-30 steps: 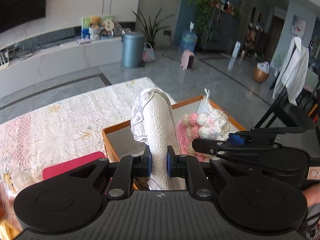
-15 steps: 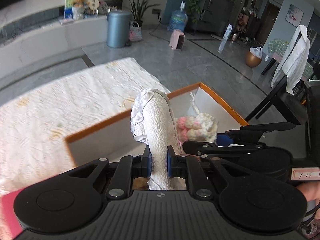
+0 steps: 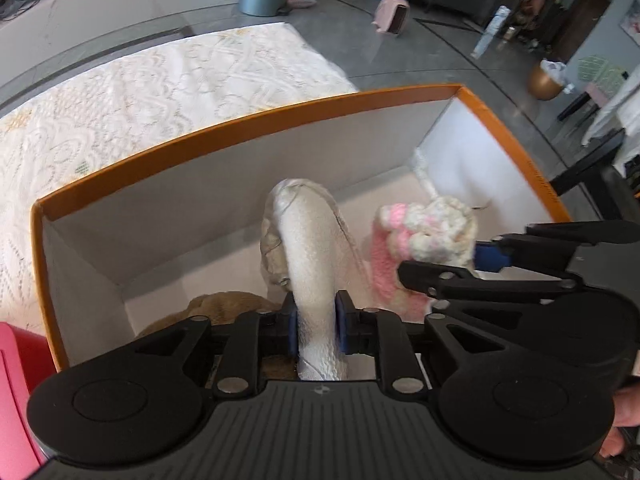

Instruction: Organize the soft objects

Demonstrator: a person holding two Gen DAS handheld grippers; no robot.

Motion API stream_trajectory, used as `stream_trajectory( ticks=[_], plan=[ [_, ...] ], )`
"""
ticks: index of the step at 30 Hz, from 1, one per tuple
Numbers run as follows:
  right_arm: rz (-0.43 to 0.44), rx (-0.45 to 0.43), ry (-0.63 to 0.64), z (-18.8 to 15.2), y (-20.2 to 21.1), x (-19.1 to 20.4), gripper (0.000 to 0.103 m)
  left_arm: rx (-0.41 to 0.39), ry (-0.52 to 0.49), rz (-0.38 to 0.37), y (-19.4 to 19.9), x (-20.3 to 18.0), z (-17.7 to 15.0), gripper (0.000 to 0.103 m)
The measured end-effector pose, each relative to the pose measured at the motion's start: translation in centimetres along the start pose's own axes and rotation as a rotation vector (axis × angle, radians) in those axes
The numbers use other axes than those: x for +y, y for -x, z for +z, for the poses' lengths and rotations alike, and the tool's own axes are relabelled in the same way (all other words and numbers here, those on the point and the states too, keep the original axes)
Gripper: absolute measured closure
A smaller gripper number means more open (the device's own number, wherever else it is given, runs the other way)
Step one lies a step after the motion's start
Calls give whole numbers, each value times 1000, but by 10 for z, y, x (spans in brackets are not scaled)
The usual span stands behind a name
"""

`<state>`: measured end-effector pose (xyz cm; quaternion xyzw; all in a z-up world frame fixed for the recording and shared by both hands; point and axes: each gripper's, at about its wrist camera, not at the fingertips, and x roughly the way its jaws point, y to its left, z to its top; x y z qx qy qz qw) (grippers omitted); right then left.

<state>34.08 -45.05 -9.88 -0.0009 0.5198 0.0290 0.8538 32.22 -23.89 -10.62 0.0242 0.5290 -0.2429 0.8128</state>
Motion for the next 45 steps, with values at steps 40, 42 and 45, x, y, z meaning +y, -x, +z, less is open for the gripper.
stream_trajectory(
  ticks=[40, 42, 45],
  plan=[
    [-66, -402, 52, -98, 150, 113, 18, -473, -120, 237, 201, 3, -126, 30],
    [-43, -432, 36, -111, 157, 128, 18, -489, -87, 240, 210, 14, -143, 30],
    [-4, -461, 13, -130, 164, 152, 18, -499, -27, 255, 218, 30, -168, 30]
  ],
)
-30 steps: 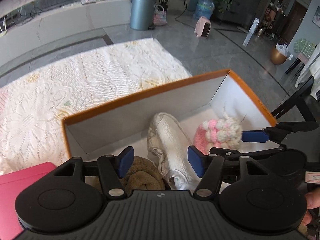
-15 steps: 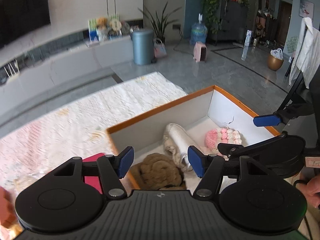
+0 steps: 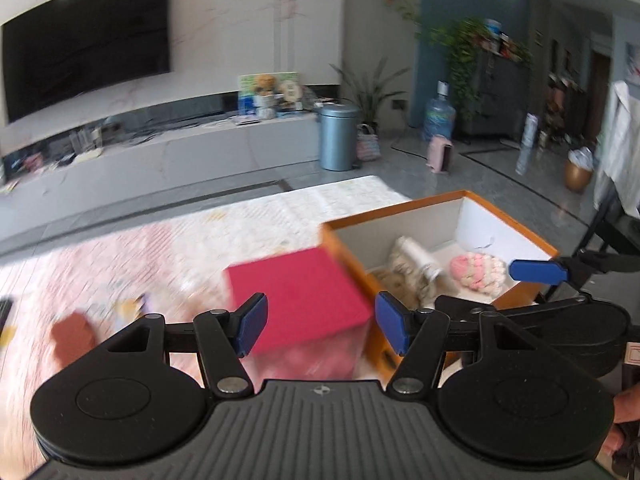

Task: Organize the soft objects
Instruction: 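Withdraw both grippers from the box back over the bed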

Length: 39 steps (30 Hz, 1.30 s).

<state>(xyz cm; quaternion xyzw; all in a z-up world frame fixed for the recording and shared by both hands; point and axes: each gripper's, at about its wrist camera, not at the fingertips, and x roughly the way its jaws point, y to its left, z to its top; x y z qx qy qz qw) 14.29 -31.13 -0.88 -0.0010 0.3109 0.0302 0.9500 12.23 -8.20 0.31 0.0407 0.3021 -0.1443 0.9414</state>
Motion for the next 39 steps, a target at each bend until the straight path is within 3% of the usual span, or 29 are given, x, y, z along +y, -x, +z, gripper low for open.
stream_trajectory(
  ticks=[10, 19, 21, 26, 33, 39],
  plan=[
    [109, -20, 54, -42, 17, 88, 20, 66, 141, 113, 28, 72, -68, 31],
    [214, 15, 175, -52, -2, 146, 38, 118, 181, 144, 35, 122, -92, 35],
    [224, 22, 212, -51, -9, 158, 44, 130, 211, 144, 32, 134, -95, 36],
    [258, 36, 283, -46, -33, 187, 45, 148, 276, 144, 23, 163, -92, 36],
    [250, 32, 425, -35, -76, 229, 46, 188, 284, 169, -10, 197, -77, 36],
    [272, 65, 421, -31, -110, 248, 48, 241, 445, 146, -22, 238, -85, 36]
  ],
)
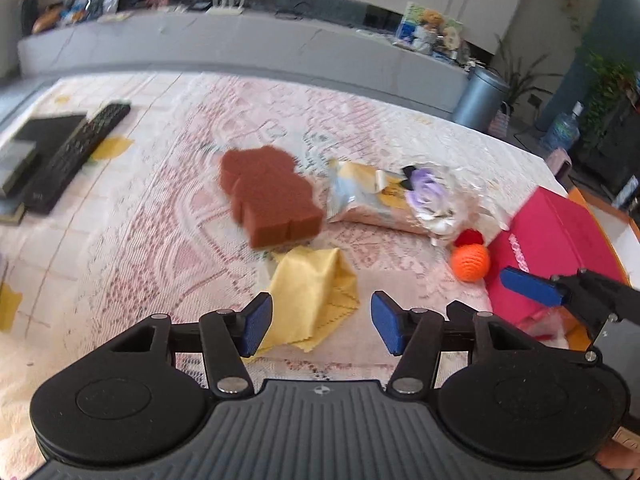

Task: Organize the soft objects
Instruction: 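Withdraw both grippers from the box back over the bed, then grasp the white mesh bag with the left gripper while the right grasps the yellow cloth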

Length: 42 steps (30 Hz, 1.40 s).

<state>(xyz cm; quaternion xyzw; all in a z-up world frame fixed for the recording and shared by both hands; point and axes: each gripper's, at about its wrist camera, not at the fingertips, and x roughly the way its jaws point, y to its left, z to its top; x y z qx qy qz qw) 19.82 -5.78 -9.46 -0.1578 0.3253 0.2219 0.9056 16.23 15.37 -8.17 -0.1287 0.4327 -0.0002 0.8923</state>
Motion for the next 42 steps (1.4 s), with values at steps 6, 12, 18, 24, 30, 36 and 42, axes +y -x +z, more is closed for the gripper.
stream_trajectory(
  ticks=[6, 12, 18, 24, 30, 36, 42],
  plan=[
    [104, 12, -59, 11, -24, 13, 50, 28, 194, 70, -8, 34, 0, 43],
    [202, 6, -77, 25, -49, 33, 50, -5, 241, 105, -8, 45, 3, 51],
    [278, 43, -126, 34, -79, 42, 56, 14, 265, 67, -19, 51, 1, 57],
    [307, 42, -135, 31, -77, 39, 102, 16, 254, 43, -21, 48, 1, 56],
    [182, -6, -150, 25, -34, 7, 102, 27, 196, 7, -24, 36, 0, 41],
    [101, 66, -175, -10, -31, -13, 102, 57, 123, 54, -40, 18, 1, 32],
    [140, 111, -228, -26, -48, -13, 102, 105, 99, 8, -54, 11, -1, 33]
  ],
)
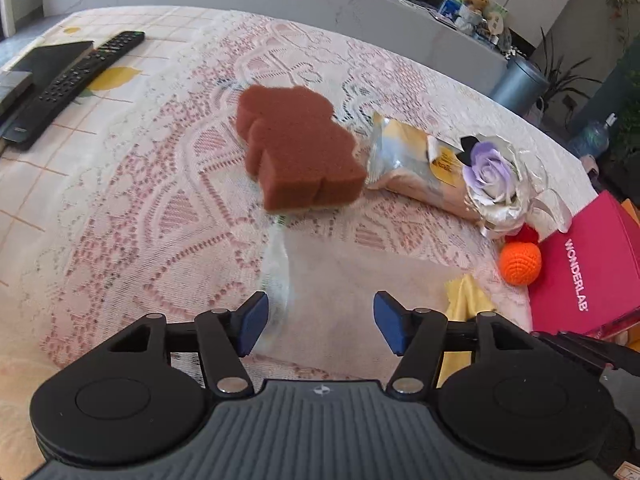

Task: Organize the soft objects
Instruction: 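Grasp the white mesh bag with the left gripper while the right grasps the yellow cloth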

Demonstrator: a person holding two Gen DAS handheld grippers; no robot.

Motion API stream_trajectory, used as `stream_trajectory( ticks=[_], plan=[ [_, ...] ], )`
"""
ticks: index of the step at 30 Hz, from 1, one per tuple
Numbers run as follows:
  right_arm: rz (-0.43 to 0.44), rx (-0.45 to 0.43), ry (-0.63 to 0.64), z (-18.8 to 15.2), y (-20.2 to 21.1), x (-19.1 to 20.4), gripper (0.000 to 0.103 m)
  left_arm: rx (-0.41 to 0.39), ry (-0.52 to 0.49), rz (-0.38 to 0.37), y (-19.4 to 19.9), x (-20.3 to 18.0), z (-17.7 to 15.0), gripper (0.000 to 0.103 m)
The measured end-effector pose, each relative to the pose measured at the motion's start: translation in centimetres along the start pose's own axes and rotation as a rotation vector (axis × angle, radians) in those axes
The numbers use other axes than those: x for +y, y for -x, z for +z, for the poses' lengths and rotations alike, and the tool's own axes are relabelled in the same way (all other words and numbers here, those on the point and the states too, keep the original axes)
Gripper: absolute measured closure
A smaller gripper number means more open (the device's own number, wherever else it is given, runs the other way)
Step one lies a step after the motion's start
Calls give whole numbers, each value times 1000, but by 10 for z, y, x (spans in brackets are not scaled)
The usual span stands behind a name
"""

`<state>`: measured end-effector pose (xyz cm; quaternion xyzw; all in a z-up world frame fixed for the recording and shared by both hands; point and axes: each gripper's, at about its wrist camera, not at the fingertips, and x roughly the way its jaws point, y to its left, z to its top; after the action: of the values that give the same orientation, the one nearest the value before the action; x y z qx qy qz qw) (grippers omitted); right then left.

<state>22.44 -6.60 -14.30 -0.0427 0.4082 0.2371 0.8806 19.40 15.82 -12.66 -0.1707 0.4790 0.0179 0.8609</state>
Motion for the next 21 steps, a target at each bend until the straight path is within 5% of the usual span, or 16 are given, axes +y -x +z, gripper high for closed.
stream_trajectory(
  ticks=[9, 21],
  plan=[
    [24, -5, -24, -3, -2, -5, 101, 17, -56, -99, -9, -21, -4, 34],
    [39, -11, -42, -4, -2, -7, 96, 36, -115, -188, -16, -39, -8, 57]
  ],
)
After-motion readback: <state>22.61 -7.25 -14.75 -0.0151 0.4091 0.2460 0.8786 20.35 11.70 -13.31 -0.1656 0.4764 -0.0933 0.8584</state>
